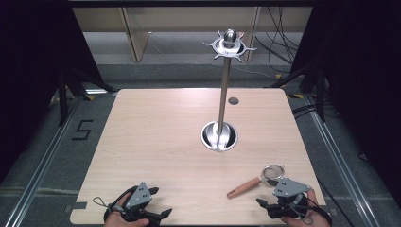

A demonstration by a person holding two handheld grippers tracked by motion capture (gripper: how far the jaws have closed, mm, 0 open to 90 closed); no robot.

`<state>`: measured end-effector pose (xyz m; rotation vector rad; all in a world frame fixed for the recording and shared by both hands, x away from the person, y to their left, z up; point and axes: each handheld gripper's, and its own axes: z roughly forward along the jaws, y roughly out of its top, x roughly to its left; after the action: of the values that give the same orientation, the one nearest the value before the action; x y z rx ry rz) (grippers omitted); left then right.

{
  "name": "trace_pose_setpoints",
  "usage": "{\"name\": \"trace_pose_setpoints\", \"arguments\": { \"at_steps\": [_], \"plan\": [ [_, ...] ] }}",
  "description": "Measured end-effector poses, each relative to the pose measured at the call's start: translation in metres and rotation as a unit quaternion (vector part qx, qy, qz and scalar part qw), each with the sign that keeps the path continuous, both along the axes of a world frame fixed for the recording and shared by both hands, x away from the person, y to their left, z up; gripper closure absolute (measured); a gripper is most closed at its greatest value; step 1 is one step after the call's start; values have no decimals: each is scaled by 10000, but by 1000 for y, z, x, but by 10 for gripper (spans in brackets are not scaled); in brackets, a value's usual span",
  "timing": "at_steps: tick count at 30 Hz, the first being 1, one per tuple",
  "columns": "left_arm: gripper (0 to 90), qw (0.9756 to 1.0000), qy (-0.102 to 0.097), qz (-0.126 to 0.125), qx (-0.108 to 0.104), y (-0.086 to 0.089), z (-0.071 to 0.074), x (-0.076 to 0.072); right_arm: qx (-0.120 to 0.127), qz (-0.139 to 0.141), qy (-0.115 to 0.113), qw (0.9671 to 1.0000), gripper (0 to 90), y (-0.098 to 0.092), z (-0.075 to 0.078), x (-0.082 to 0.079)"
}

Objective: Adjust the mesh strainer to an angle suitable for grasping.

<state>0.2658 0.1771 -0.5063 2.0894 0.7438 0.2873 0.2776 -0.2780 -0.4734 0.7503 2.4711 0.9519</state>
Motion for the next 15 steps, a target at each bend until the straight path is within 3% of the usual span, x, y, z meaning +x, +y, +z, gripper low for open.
{"name": "trace_pose_setpoints", "arguments": {
  "at_steps": [2, 4, 5, 8, 10, 15],
  "plan": [
    [147, 10000, 48, -5, -24, 0, 0, 0, -28, 63, 43, 10000, 263, 2, 1, 4],
    [147, 9999, 49, -65, 132, 1, 1, 1, 49, 170, 72, 9998, 252, 4, 2, 6],
    [147, 10000, 72, 3, -60, -1, 0, 0, 37, 238, 92, 9997, 251, 6, 2, 8],
    [147, 10000, -12, -67, 13, 0, 0, 1, -183, 438, 133, 9988, 251, 17, 2, 16],
    [147, 9999, 65, 5, -89, -1, 0, -1, -268, 455, 203, 9984, 283, 22, 2, 22],
    [147, 10000, 46, -30, -3, -1, 0, -1, -582, 627, 257, 9960, 301, 31, -1, 40]
  ]
}}
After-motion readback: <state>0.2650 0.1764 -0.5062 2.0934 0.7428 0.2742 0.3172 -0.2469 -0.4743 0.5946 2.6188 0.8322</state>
